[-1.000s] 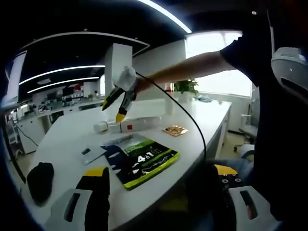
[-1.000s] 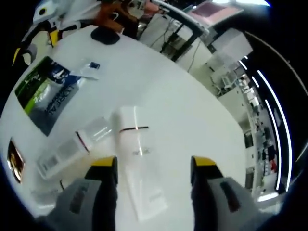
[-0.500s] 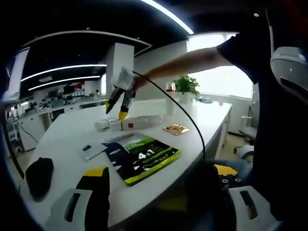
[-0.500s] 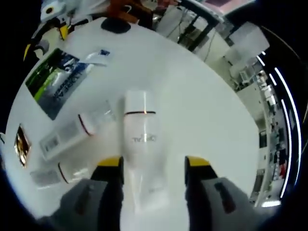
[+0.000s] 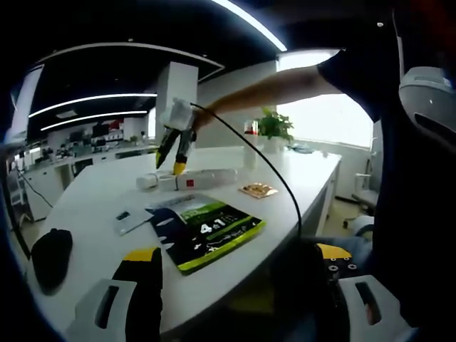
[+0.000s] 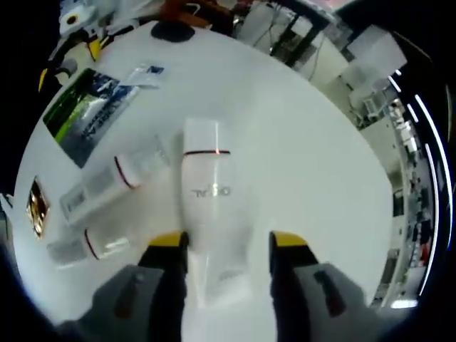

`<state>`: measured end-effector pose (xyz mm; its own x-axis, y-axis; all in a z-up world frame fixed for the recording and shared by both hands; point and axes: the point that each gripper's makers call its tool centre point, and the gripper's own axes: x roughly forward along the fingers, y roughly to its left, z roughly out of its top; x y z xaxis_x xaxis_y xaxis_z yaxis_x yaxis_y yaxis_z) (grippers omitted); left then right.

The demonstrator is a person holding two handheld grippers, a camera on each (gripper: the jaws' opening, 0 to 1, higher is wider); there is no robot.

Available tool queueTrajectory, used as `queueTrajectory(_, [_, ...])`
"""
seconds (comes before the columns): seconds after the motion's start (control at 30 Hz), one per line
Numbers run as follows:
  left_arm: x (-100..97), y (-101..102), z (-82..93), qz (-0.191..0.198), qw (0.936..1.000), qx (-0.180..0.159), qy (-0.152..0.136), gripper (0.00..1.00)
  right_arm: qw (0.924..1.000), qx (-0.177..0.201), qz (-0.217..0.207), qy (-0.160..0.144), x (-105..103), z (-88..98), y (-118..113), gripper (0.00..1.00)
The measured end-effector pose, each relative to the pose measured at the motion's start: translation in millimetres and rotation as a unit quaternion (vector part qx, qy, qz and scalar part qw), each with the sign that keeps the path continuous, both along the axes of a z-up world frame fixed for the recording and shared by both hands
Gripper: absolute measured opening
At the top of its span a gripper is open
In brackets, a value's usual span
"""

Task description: Arrange the skincare products in the storage area until every visible bottle or jar stands upright without overlapping.

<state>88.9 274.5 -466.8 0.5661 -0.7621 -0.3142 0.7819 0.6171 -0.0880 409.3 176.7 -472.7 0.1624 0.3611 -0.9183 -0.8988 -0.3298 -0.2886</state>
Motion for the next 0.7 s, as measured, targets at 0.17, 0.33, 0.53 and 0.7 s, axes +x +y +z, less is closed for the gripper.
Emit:
queueTrajectory(0.17, [-0.9, -0.4, -1.6, 0.001, 1.0000, -0.001, 0.002, 0.88, 0.9998, -0.012, 0.004, 0.014, -1.9, -1.3, -0.7, 0.41])
queueTrajectory(0.33, [-1.4, -0.5, -1.2, 0.002, 1.0000, -0.003, 0.003, 0.88, 0.9990, -0.030, 0.011, 0.031, -3.0, -3.4, -1.3, 0.38])
queueTrajectory(0.53, [-2.1, 0.4, -1.5, 0.004, 1.0000, -0.004, 0.004, 0.88, 0.9978, -0.042, 0.010, 0.050, -2.0, -5.2, -2.8, 0.39])
queueTrajectory(0.7, [-3.0, 0.1, -3.0, 0.003, 1.0000, -0.004, 0.006, 0.88, 0.9958, -0.060, 0.023, 0.065, -5.7, -7.3, -3.2, 0.36])
